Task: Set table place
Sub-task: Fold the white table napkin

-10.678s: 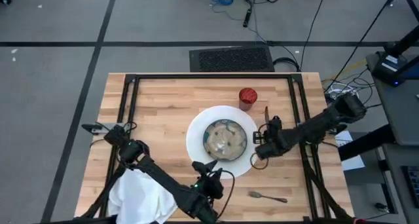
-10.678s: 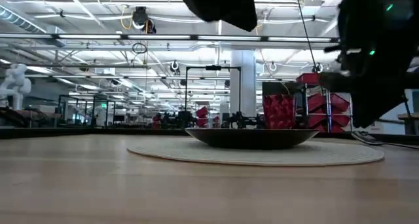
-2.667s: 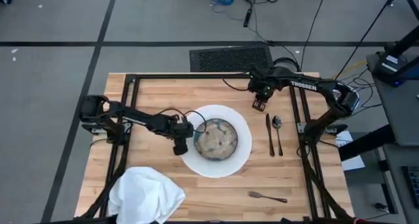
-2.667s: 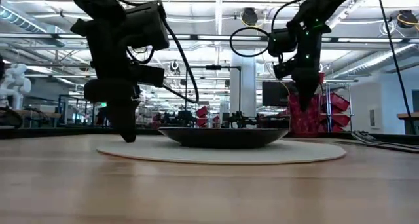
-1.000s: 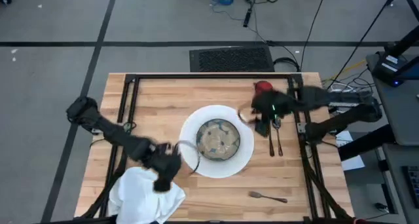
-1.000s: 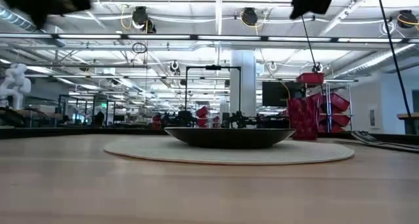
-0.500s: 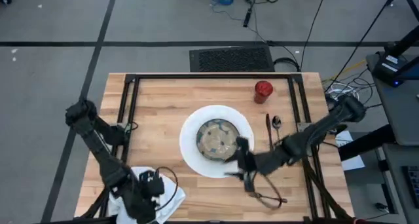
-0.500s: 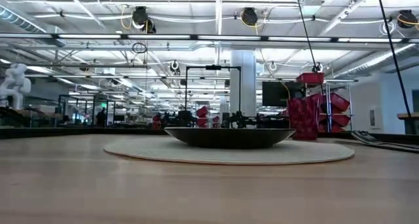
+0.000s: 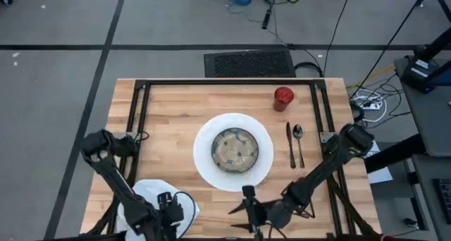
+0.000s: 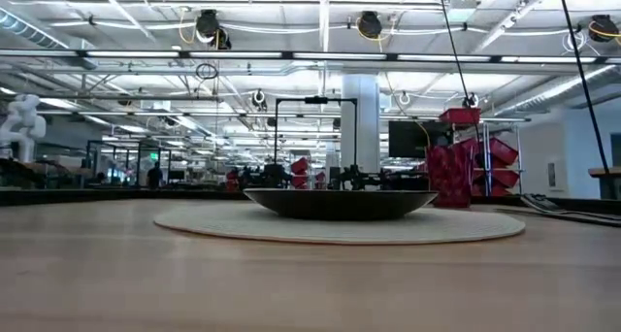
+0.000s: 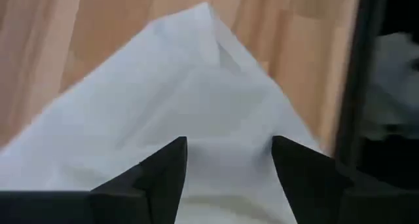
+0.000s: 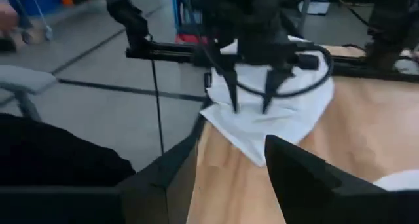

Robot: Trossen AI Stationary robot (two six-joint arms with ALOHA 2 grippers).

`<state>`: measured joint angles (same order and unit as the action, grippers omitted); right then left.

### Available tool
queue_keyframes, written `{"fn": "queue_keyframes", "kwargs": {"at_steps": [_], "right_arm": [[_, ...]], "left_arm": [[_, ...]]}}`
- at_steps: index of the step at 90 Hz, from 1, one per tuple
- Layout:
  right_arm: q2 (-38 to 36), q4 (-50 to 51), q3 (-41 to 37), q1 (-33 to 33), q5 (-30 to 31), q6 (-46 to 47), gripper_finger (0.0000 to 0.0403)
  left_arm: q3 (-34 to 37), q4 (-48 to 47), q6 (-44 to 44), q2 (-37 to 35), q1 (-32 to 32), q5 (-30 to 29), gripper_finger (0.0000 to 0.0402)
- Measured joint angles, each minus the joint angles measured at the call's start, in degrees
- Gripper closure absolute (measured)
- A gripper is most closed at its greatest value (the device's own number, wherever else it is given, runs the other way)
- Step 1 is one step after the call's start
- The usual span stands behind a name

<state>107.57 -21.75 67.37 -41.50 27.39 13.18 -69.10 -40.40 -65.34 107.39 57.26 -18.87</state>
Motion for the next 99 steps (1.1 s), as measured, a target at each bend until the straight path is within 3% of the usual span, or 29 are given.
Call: {"fn": "queue_keyframes", "kwargs": {"at_steps": [24, 38, 43, 48, 83, 99], "right_arm": [[4.2, -6.8, 0.0, 0.0, 0.1, 4.1, 0.0237], [5.5, -9.3, 0.0, 0.0, -0.1, 4.8, 0.0237], [5.5, -9.3, 0.0, 0.0, -0.1, 4.5, 0.0237], [5.5, -9.4, 0.0, 0.0, 0.8, 4.1, 0.0237], [5.5, -9.3, 1.7, 2.1, 15.8, -5.9, 0.0237], [5.5, -9.6, 1.7, 4.4, 16.5, -6.5, 0.0237]], "left_arm": [[-0.2, 0.7, 2.9, 3.8, -0.6, -1.9, 0.021], [-2.6, -1.8, 4.5, 3.0, -1.1, -0.7, 0.0312], [-4.2, -3.5, 5.1, 1.8, -1.3, -1.5, 0.0363], [-5.2, -5.1, 5.4, 0.0, -1.4, -3.2, 0.0388], [-8.3, -6.8, 10.3, -19.9, -5.1, -21.3, 0.0401], [-8.3, -6.6, 15.6, -27.4, -7.1, -26.3, 0.0401]]}}
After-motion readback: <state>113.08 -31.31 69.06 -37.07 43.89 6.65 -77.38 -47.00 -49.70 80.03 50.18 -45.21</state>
